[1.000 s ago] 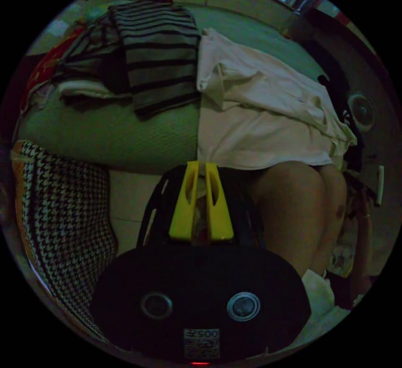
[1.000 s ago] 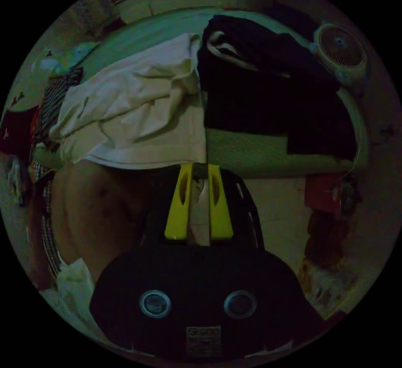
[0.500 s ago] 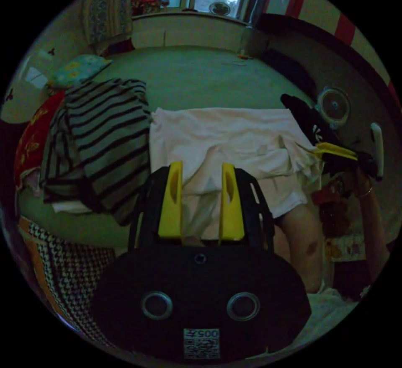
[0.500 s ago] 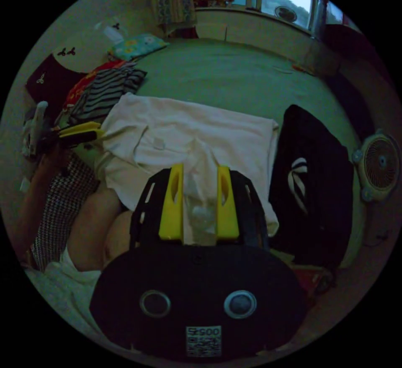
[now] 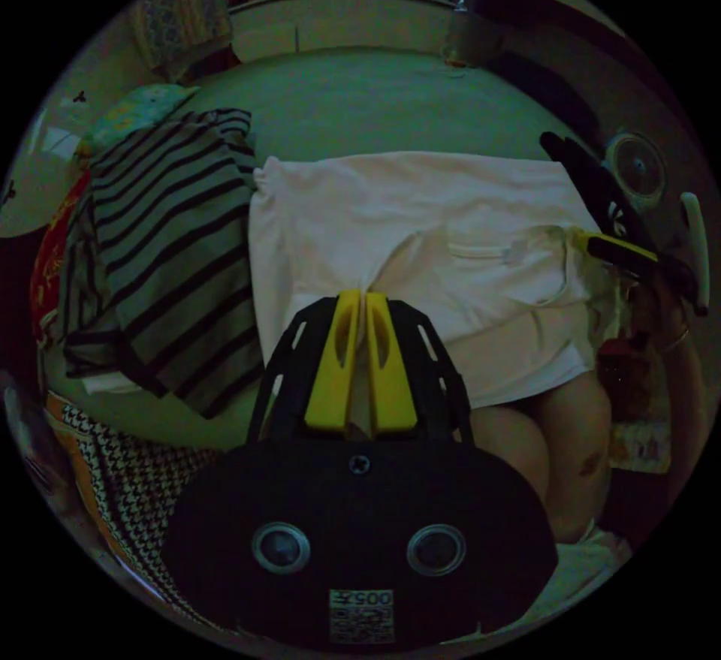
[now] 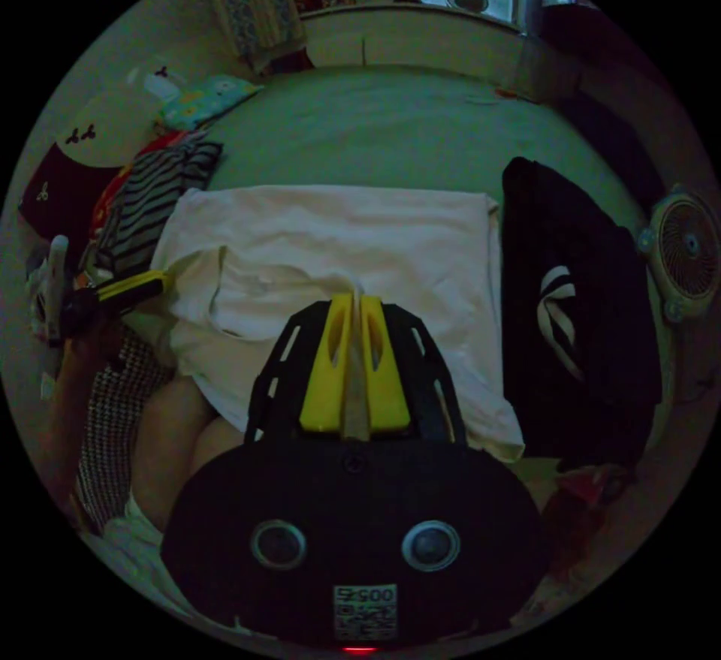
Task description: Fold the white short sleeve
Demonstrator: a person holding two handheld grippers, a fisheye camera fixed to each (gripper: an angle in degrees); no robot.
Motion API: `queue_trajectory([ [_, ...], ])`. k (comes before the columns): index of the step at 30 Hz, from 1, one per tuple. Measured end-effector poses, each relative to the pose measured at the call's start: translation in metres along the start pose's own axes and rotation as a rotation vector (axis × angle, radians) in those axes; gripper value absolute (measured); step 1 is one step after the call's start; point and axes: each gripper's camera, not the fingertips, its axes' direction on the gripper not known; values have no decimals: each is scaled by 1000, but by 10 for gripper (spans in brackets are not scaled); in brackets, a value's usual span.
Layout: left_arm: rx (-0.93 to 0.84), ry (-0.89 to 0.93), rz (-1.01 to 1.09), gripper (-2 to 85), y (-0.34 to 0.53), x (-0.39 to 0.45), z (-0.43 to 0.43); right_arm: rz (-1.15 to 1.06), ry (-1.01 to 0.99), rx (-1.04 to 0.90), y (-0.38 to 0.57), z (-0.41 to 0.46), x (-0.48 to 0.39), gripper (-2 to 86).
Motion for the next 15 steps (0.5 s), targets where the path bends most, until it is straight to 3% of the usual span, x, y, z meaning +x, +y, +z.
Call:
queue_trajectory([
  [7, 108, 28, 31, 14, 36, 5, -47, -83, -92, 86, 46, -43, -13, -13],
  [15, 5, 53, -35, 37, 77, -8, -29, -96, -72, -91, 84, -14, -16, 1],
])
